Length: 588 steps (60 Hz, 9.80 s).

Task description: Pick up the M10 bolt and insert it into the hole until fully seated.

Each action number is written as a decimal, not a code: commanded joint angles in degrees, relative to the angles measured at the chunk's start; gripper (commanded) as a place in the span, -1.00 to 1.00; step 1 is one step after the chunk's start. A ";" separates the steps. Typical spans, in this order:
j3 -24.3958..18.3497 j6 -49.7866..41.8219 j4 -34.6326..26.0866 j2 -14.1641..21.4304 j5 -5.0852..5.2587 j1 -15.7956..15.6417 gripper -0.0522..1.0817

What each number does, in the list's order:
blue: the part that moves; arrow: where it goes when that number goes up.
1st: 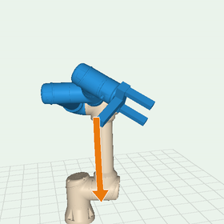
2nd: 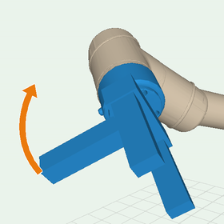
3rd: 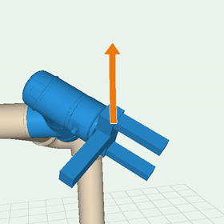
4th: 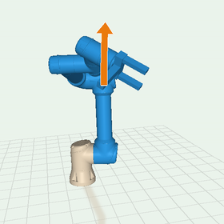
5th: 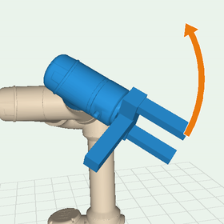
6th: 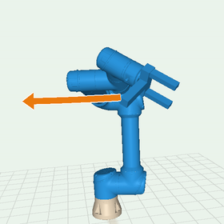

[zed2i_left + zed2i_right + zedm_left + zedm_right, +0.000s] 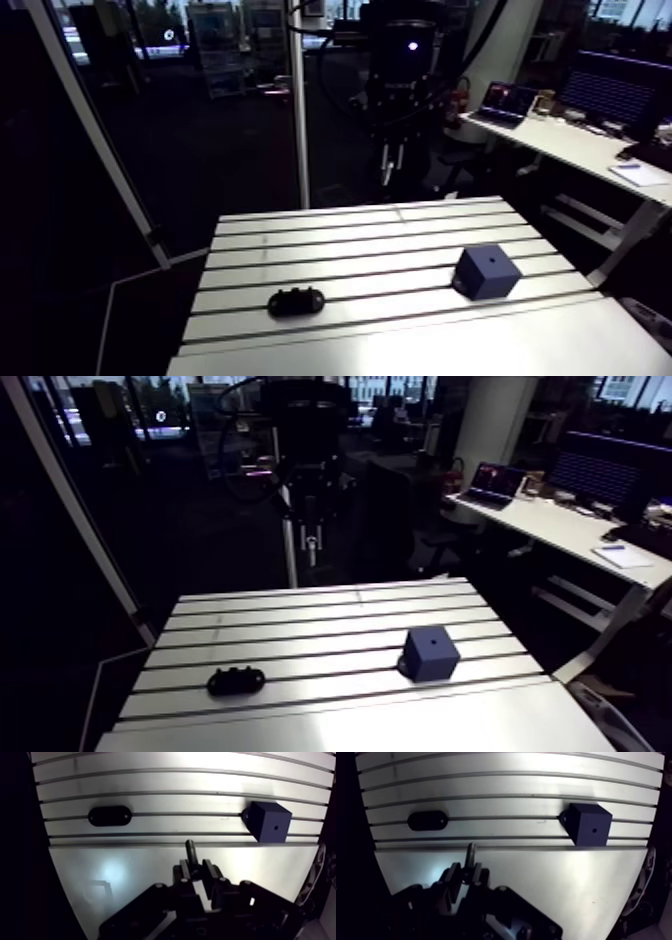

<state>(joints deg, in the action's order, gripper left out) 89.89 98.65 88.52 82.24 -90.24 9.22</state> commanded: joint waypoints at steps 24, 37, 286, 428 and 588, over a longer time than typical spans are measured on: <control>-1.62 7.33 -5.07 -2.47 -4.44 10.52 0.99; -1.25 8.09 -4.74 -2.81 -5.41 11.58 0.99; 3.05 14.25 2.32 -13.30 -7.73 20.58 0.99; 4.90 14.17 4.43 -13.91 -7.72 20.85 0.98; 4.99 14.16 4.95 -14.09 -7.63 20.85 0.98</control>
<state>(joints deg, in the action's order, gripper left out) 94.87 112.81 93.52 68.01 -97.88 30.07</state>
